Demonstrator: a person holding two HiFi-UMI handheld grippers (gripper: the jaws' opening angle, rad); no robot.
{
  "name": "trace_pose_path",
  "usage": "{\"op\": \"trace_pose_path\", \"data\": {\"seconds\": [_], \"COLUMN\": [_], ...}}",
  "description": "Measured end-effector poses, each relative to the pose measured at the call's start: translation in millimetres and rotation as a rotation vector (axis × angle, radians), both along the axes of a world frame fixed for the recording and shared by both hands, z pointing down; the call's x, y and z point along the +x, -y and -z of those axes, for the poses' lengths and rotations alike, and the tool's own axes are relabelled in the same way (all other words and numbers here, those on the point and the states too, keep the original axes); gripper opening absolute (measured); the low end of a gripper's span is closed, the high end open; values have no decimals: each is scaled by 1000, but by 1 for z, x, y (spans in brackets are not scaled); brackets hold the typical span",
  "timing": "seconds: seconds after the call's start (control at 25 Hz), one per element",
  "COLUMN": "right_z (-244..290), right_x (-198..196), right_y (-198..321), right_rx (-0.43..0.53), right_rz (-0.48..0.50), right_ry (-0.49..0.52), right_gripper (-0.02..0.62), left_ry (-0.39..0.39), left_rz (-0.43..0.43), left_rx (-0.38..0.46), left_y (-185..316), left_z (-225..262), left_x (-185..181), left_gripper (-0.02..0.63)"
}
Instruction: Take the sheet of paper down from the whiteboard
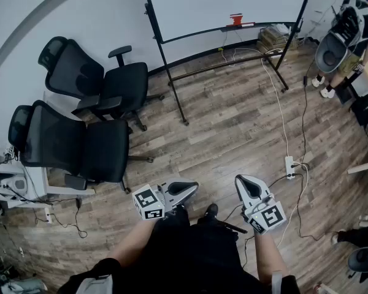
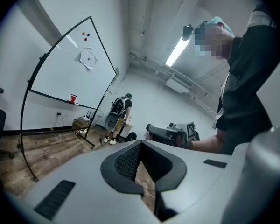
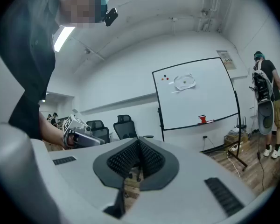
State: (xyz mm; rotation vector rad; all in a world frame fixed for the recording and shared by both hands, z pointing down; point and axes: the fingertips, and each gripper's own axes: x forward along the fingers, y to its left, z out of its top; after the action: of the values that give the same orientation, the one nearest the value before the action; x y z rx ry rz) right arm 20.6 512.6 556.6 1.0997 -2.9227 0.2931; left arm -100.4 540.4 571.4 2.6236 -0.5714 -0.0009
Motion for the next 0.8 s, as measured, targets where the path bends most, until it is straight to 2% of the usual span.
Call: {"op": "trace_pose_path", "data": {"seconds": [0.12,0.24,0.44,0.56,0.68,0.8], "right_z": [-4,-10,0,6,15,6], "right_x": [-2,-18,-35,-38,-51,-66], "right_y": [6,-2,-16,-19,-20,-24], "right_rx": [-2,-30,-39,-21,16,-31], "right_rz": [28,46,63,50,47,1], "right_ry": [-16,-32,-91,-129,-95,-105], "right_gripper": [20,21,21,21,21,21], "left_ry": [56,21,-17,-14,-8,-15], "left_rz": [26,24,-37,-71,-96,-121], "left_rx": [26,27,101,133,124,132], "left_y": [2,3,9,2,4,3], "left_z": [-3,-2,24,31,23,31], "left_x": [0,-2,4,-6,-19,-38], "left_gripper": [11,11,11,11,11,11]}}
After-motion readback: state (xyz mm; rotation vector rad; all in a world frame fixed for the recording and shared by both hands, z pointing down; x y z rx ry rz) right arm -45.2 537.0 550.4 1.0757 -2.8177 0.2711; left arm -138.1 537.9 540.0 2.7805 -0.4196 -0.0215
